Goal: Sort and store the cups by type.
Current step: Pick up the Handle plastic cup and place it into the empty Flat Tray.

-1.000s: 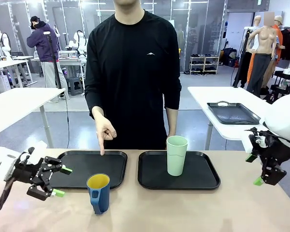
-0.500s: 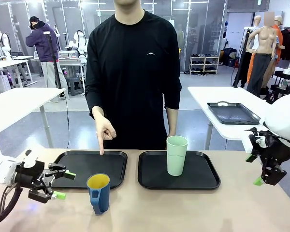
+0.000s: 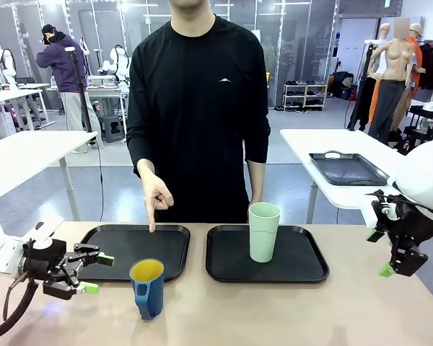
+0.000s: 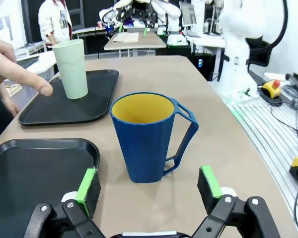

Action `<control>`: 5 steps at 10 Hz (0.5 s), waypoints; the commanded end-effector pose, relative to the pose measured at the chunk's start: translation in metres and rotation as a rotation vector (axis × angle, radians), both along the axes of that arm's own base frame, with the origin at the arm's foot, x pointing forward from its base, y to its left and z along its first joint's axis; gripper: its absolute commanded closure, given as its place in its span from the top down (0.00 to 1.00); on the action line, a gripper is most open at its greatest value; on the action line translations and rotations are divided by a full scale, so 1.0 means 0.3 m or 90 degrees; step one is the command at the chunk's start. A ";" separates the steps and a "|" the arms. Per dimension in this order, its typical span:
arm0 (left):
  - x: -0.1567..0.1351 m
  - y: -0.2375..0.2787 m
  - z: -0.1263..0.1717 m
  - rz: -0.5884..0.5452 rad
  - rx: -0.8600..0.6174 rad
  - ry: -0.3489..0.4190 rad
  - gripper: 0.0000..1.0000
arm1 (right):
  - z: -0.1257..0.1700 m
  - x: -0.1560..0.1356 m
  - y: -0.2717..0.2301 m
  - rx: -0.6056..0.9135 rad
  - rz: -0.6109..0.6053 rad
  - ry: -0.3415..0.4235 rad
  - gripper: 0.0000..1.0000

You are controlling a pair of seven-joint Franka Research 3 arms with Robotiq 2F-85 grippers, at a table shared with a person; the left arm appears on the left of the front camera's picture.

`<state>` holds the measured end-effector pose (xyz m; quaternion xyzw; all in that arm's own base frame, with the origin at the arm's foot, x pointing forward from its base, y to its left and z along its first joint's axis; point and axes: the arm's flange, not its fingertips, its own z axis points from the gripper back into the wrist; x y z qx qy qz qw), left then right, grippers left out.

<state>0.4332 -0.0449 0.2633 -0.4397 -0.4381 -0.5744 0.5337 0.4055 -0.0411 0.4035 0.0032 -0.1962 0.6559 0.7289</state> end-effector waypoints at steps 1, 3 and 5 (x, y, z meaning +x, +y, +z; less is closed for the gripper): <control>-0.001 -0.002 0.015 -0.001 0.010 -0.011 1.00 | 0.003 -0.002 0.007 -0.007 -0.014 0.000 1.00; -0.001 -0.002 0.015 -0.001 0.010 -0.011 1.00 | 0.003 -0.002 0.007 -0.007 -0.014 0.000 1.00; 0.001 0.001 0.003 0.000 0.001 -0.001 1.00 | 0.003 -0.002 0.007 -0.007 -0.014 0.000 1.00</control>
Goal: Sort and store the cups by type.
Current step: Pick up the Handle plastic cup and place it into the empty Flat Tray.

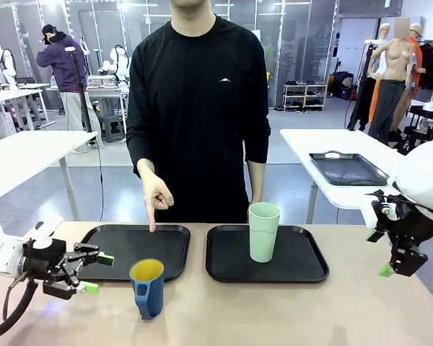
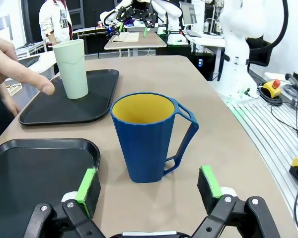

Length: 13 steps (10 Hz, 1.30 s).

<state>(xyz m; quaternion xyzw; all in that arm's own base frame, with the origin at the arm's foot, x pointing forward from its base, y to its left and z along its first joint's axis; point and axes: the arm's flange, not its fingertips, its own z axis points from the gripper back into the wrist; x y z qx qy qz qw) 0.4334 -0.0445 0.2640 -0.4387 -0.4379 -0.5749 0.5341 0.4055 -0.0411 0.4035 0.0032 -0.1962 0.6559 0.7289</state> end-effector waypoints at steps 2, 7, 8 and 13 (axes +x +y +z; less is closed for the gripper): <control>0.006 -0.043 -0.057 -0.040 -0.033 0.011 1.00 | 0.003 -0.002 0.007 -0.007 -0.014 0.000 1.00; 0.015 -0.135 -0.147 -0.026 -0.065 0.008 1.00 | 0.003 -0.002 0.007 -0.007 -0.014 0.000 1.00; 0.017 -0.155 -0.158 -0.023 -0.075 0.003 1.00 | 0.003 -0.002 0.007 -0.007 -0.014 0.000 1.00; 0.024 -0.232 -0.206 -0.007 -0.045 0.009 1.00 | 0.003 -0.002 0.007 -0.007 -0.014 0.000 1.00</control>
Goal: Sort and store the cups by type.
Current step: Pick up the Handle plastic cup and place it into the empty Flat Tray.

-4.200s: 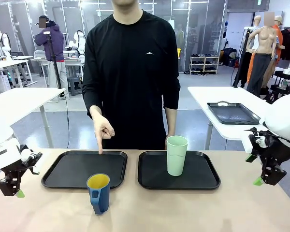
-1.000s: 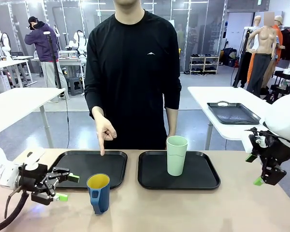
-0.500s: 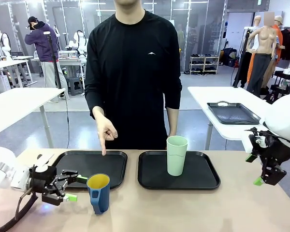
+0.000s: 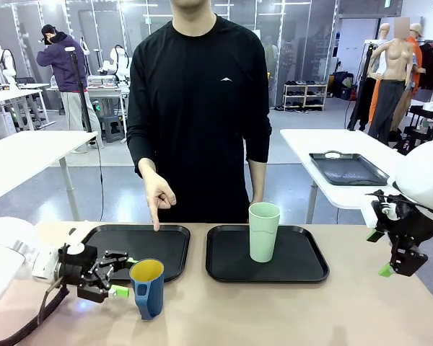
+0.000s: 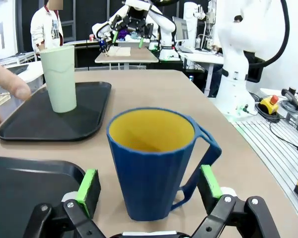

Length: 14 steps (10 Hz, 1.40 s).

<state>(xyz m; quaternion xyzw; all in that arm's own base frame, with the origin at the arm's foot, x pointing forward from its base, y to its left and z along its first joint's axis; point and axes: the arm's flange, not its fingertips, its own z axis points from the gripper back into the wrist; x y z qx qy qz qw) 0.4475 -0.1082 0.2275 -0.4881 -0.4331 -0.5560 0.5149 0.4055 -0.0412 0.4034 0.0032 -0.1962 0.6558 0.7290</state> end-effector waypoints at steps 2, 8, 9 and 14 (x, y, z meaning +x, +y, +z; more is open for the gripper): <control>0.000 0.000 0.000 0.000 0.000 0.000 1.00 | 0.003 -0.002 0.007 -0.007 -0.014 0.000 1.00; 0.011 -0.025 -0.010 -0.005 0.021 0.001 1.00 | 0.003 -0.002 0.007 -0.007 -0.014 0.000 1.00; 0.013 -0.034 -0.010 -0.002 0.033 -0.007 1.00 | 0.003 -0.002 0.007 -0.007 -0.014 0.000 1.00; 0.017 -0.084 -0.027 -0.019 0.019 -0.015 1.00 | 0.003 -0.002 0.007 -0.007 -0.014 0.000 1.00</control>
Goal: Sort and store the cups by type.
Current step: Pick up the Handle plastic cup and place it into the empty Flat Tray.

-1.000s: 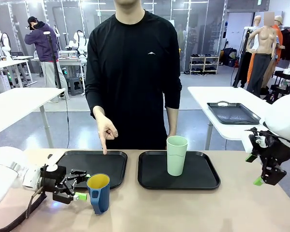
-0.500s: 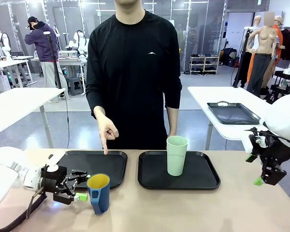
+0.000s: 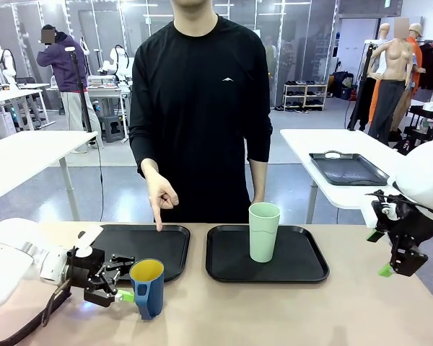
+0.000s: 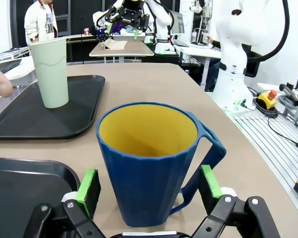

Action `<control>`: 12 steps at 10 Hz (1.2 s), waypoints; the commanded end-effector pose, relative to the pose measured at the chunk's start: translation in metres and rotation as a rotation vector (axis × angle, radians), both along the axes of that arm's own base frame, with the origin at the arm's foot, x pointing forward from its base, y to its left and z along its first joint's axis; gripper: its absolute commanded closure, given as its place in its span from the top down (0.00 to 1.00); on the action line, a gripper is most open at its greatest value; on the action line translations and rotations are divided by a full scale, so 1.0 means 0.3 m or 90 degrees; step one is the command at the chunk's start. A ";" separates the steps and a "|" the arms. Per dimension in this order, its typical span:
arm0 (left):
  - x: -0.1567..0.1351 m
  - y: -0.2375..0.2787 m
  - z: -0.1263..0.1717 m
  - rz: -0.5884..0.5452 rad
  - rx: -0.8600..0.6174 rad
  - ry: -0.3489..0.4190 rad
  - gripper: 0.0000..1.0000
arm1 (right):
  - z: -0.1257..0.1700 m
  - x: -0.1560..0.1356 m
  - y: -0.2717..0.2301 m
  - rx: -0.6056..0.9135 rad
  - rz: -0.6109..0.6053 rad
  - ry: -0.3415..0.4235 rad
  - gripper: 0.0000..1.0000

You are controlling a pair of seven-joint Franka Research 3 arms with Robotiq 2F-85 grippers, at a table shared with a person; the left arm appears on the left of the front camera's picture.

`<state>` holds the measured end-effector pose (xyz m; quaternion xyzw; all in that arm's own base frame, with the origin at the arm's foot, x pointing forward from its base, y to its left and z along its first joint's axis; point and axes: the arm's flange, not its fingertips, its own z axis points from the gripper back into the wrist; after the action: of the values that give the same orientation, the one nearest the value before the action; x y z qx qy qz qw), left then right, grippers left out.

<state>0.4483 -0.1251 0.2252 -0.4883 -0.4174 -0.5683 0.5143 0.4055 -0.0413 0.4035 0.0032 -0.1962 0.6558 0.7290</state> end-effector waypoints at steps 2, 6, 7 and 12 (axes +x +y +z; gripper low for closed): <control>0.014 -0.058 -0.032 -0.008 -0.002 -0.019 1.00 | 0.003 -0.002 0.007 -0.007 -0.014 0.000 1.00; 0.023 -0.122 -0.055 -0.020 -0.011 -0.008 1.00 | 0.003 -0.002 0.007 -0.007 -0.014 0.000 1.00; 0.026 -0.127 -0.063 -0.022 -0.014 -0.006 1.00 | 0.003 -0.002 0.007 -0.007 -0.014 0.000 1.00; 0.041 -0.129 -0.065 -0.027 -0.044 0.006 0.80 | 0.003 -0.002 0.007 -0.007 -0.014 0.000 1.00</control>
<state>0.4545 -0.1614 0.2083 -0.5131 -0.4026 -0.5748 0.4942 0.4055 -0.0413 0.4035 0.0031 -0.1961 0.6559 0.7289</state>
